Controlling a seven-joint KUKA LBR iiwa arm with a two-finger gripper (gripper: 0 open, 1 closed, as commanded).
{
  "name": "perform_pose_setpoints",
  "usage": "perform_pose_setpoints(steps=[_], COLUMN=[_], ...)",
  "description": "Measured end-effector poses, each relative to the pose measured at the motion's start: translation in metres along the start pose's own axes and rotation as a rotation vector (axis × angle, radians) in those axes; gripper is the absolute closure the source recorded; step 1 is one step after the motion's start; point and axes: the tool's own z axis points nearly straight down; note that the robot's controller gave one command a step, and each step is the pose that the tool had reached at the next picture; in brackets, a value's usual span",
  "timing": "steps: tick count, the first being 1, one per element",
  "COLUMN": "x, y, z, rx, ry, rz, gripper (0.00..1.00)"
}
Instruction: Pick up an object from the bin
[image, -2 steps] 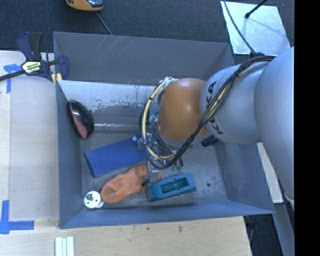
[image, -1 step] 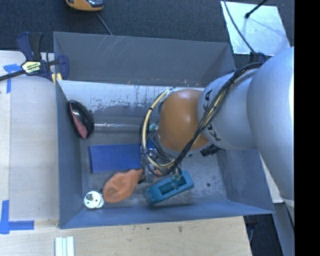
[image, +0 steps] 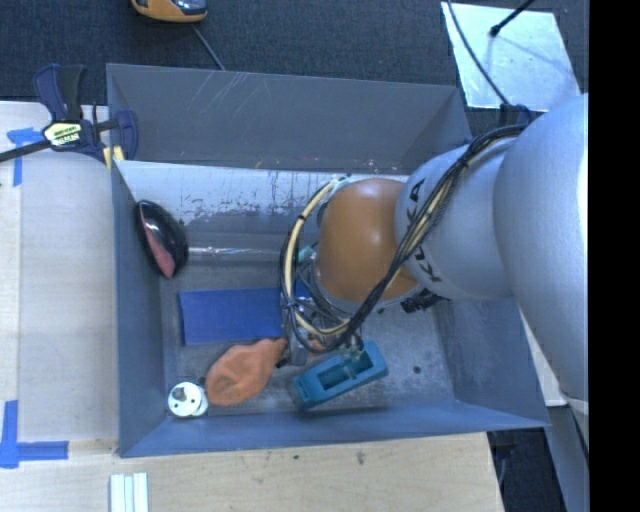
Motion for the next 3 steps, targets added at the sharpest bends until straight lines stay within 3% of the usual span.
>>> perform_pose_setpoints(steps=[1,2,3], x=[-0.0278,-0.0277,-0.0277], y=[0.005,0.0049,0.0049], z=[-0.1304,-0.1302,-0.1302], rx=[0.003,0.003,0.003], ry=[0.008,0.008,0.008], rz=[-0.015,-0.015,-0.015], gripper=[1.0,0.0,0.0])
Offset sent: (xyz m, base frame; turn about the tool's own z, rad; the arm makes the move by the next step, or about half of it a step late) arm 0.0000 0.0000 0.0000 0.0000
